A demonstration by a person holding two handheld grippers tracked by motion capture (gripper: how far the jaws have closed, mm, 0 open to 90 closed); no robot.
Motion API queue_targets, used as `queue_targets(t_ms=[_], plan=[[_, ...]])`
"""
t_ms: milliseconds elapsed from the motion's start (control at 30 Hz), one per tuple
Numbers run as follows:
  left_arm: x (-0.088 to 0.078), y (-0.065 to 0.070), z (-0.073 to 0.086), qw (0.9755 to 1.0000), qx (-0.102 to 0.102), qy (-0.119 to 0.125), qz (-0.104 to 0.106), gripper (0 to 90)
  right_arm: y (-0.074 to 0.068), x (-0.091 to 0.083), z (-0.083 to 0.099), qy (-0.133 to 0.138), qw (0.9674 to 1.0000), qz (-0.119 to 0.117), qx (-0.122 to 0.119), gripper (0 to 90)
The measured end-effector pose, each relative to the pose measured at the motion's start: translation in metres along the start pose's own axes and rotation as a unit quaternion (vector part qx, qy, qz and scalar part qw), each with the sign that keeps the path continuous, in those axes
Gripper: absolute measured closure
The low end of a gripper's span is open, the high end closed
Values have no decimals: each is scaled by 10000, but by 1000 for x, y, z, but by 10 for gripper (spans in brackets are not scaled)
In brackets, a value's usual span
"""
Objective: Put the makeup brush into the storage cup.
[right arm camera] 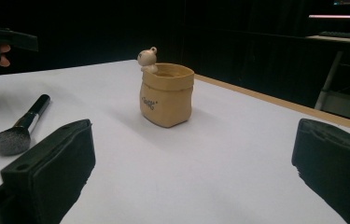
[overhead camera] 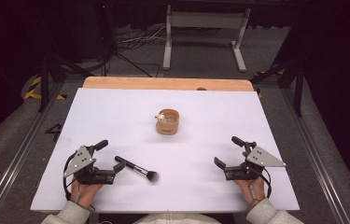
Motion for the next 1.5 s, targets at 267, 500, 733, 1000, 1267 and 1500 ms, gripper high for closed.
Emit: queue_targets(t_ms=[267, 500, 733, 1000, 1267, 1500], plan=[[-2, -2, -1, 9998, -166, 24, 68, 18, -5, 0, -3, -33, 10000, 18, -79, 0], [-4, -1, -3, 9999, -122, 36, 33, 12, -4, 1, -2, -61, 10000, -11, -30, 0], [-5, -1, -8, 9998, -148, 76, 91, 11, -2, -2, -6, 2, 9999, -3, 118, 0], [-1, 0, -18, 9995, -197, 96, 221, 0, 2, -6, -8, 27, 9997, -4, 263, 0], [4, 3, -27, 9992, -174, 178, 306, 0, 3, -6, -10, 73, 9996, -3, 259, 0], [15, 7, -34, 9993, -17, 31, 369, 0, 4, -7, -8, 54, 9995, -60, 297, 0]])
Point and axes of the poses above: each handheld gripper's, and its own axes: x roughly forward along the jaws, z roughly out of its underside, y roughly to its right, the point moved 5 cm from there along x, roughly forward along the jaws, and after that the axes turned 8 degrees about y, right-handed, at the moved point
